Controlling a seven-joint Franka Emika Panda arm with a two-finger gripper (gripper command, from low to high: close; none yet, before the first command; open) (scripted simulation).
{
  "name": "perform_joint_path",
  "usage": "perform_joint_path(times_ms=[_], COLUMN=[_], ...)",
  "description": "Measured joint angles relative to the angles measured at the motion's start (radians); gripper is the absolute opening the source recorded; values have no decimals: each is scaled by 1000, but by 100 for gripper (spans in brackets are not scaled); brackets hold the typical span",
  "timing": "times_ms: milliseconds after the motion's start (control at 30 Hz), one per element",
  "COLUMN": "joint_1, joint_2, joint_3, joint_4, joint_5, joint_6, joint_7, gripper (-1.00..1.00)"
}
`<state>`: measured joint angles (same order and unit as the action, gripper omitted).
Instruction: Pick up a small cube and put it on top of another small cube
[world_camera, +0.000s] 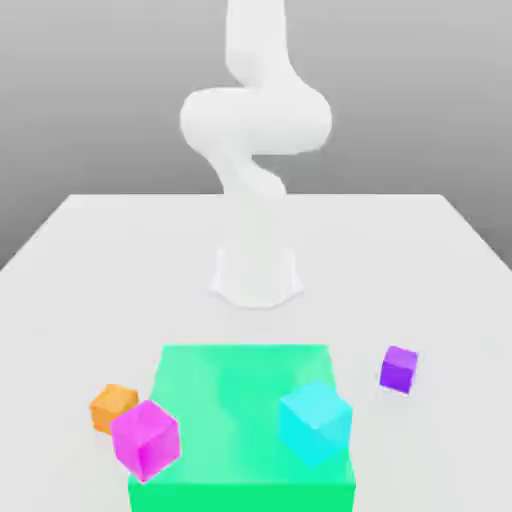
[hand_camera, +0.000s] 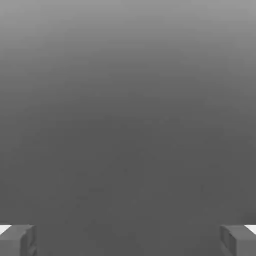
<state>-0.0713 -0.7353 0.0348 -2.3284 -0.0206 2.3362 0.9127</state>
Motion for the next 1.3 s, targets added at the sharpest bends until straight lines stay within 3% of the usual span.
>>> perform_joint_path(times_ms=[400, 767, 933, 1133, 1300], joint_1=[-309, -500, -559, -591, -569], joint_2=[317, 603, 723, 854, 978], joint_3=[128, 144, 122, 115, 82], joint_4=[-135, -257, -315, -377, -357], joint_5=[-118, -202, -180, -55, -82], joint_6=[169, 323, 398, 496, 595], joint_7=[559, 1048, 1226, 1349, 1389], gripper=[0, 0, 0, 0, 0])
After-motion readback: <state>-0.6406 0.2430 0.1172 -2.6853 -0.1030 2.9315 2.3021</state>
